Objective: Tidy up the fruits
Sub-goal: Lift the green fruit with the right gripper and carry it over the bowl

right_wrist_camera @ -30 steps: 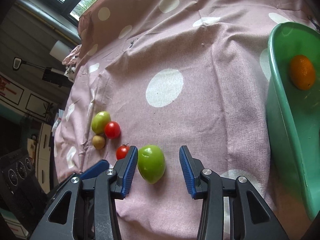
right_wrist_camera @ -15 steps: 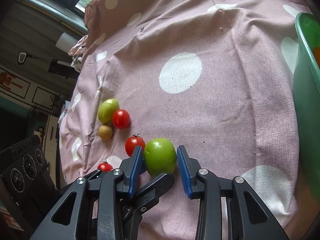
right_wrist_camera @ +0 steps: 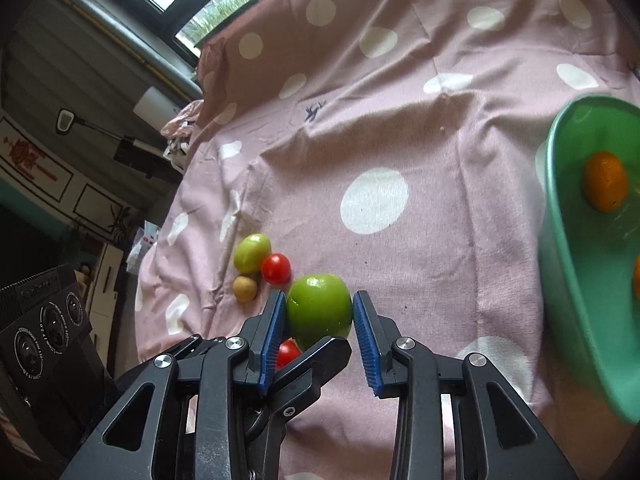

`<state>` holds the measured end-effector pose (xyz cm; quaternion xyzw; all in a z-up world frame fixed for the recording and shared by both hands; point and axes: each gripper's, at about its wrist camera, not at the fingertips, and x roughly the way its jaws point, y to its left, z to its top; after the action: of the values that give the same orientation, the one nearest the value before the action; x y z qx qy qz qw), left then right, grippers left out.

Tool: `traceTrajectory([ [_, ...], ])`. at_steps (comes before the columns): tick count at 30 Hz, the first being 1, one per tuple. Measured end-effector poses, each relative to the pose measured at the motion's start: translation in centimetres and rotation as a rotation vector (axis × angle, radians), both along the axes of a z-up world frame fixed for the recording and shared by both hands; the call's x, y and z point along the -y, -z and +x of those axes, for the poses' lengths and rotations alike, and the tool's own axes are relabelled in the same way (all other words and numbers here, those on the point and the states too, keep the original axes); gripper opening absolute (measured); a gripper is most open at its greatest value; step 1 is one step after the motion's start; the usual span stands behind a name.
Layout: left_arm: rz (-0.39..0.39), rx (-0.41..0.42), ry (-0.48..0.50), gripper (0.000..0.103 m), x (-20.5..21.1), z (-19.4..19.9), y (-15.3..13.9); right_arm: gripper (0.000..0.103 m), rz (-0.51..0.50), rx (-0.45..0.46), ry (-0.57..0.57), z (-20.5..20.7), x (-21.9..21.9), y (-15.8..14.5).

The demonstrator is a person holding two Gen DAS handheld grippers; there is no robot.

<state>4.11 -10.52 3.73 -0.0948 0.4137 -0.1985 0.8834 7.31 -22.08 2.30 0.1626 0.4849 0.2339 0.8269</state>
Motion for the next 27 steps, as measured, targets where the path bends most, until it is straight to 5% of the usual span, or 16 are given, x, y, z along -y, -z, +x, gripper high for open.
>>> traceTrajectory([
  [11, 0.032, 0.130, 0.125, 0.035, 6.9, 0.4, -3.8, 0.038, 0.068, 0.127, 0.148, -1.6, 7.1, -4.4],
  [27, 0.012, 0.106, 0.254, 0.035, 14.6, 2.7, -2.9, 0.038, 0.088, 0.101, 0.369, -1.6, 15.4, -3.7],
])
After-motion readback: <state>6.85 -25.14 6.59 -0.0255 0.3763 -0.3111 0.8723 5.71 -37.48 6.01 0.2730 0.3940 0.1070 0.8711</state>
